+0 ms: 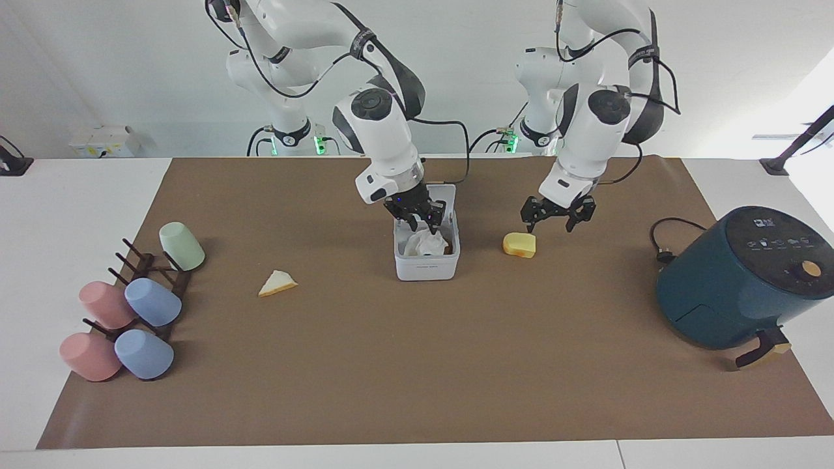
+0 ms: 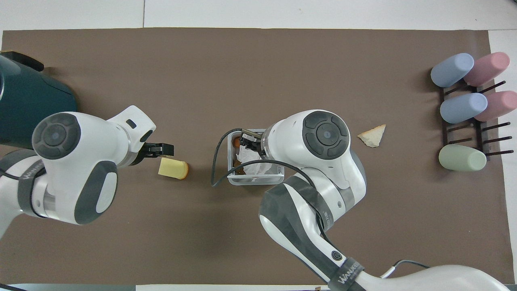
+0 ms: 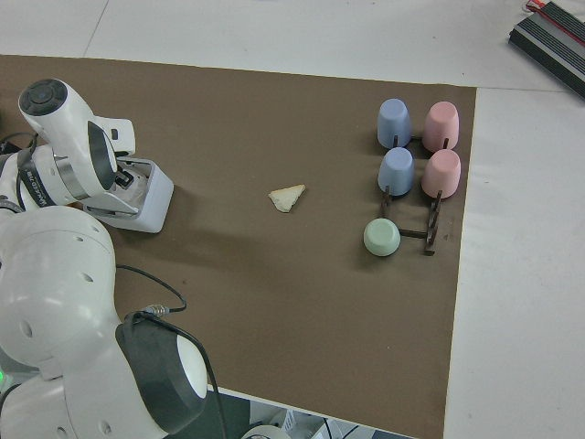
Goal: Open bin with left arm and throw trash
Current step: 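Grasp the yellow block with the left gripper while the right gripper withdraws, then carry the yellow block over the bin while the right gripper grasps the wedge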
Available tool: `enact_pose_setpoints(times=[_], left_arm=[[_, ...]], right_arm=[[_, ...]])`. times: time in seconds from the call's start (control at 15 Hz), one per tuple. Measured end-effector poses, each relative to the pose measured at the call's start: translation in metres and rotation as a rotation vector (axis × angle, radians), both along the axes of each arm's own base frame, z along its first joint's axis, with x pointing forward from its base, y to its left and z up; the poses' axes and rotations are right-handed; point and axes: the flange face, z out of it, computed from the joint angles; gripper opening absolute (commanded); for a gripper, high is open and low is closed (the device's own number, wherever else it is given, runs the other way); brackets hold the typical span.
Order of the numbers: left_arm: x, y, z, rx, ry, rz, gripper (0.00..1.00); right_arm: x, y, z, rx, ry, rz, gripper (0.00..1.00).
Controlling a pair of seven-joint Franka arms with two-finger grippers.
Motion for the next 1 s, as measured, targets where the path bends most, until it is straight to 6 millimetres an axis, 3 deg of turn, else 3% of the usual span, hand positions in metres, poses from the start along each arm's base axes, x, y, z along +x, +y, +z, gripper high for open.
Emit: enact_pose_setpoints(times=[0.13, 0.27, 0.33, 0.4, 0.47, 0.6, 0.73, 1.0], left_arm=[[-0.007, -0.012, -0.036, -0.008, -0.013, 0.02, 1.0], [-0.009, -0.016, -0.062, -0.01, -0.012, 0.03, 1.0], [-0.01, -0.015, -0.073, -0.006, -0.001, 0.031, 0.88], [-0.013, -0.014, -0.082, -0.002, 0.01, 0.03, 0.34], [-0.018, -0.014, -0.09, 0.004, 0.024, 0.027, 0.0], [-0.026, -0.023, -0.093, 0.007, 0.032, 0.024, 0.0], [-0.03, -0.032, -0.09, 0.004, 0.027, 0.023, 0.0], [-0.023, -0.047, -0.07, -0.018, -0.016, 0.043, 0.0]], right_arm=[[0.011, -0.009, 0.015, -0.047, -0.045, 0.019, 1.0], [0.029, -0.034, 0.032, -0.137, -0.084, 0.098, 1.0], [0.044, -0.057, 0.04, -0.172, -0.094, 0.158, 1.0], [0.059, -0.085, 0.045, -0.199, -0.103, 0.219, 1.0], [0.075, -0.121, 0.046, -0.229, -0.115, 0.281, 1.0], [0.094, -0.185, 0.032, -0.277, -0.11, 0.398, 1.0], [0.096, -0.224, 0.009, -0.299, -0.084, 0.507, 1.0], [0.08, -0.257, -0.058, -0.308, -0.079, 0.566, 1.0]])
